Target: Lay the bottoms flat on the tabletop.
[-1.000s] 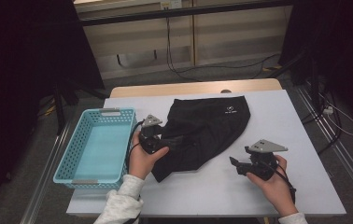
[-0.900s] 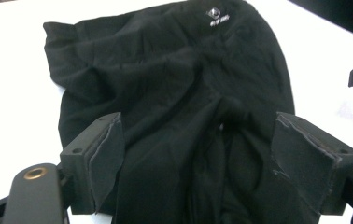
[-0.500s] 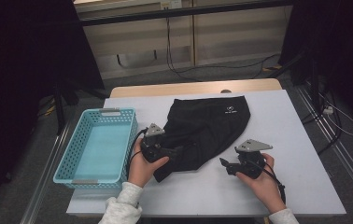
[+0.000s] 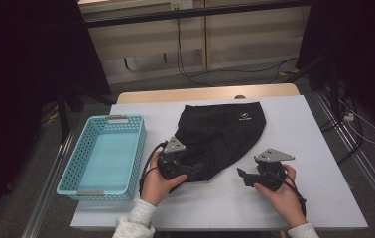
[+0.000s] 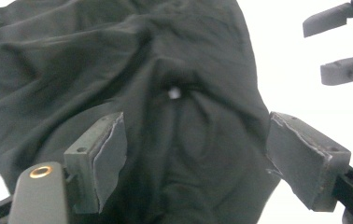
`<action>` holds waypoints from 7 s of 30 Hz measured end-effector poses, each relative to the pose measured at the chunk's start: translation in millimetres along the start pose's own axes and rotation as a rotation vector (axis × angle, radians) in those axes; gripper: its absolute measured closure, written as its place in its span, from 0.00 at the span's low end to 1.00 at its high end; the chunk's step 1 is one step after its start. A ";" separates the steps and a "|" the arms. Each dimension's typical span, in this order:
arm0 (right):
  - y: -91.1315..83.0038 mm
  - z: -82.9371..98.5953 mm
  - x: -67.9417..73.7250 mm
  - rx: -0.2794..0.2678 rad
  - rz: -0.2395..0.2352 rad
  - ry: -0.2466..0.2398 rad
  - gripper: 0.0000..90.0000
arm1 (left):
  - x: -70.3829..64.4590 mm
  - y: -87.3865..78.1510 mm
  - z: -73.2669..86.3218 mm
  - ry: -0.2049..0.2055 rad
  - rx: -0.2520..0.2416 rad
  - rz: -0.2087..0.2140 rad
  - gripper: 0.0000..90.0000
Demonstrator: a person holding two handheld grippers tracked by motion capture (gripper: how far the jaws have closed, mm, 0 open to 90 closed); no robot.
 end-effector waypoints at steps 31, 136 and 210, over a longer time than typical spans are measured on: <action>-12.7 7.2 -7.7 -0.009 0.017 0.009 0.26 | -40.5 31.9 8.7 0.062 0.118 0.095 0.59; -10.6 -2.4 -25.2 0.010 -0.091 0.042 1.00 | -32.0 23.4 22.8 0.032 0.201 0.146 0.94; 22.5 -8.8 42.0 0.076 -0.247 -0.137 0.98 | 12.6 -10.4 -4.4 -0.161 -0.033 0.061 1.00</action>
Point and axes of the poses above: each handheld gripper's, and its own axes: y roughly forward along the jaws, z roughly out of its underside, x roughly to its left, the point moved 4 cm from there along y, roughly forward along the jaws, and after that the axes turned 6 degrees about -z, right-handed, at the moved point
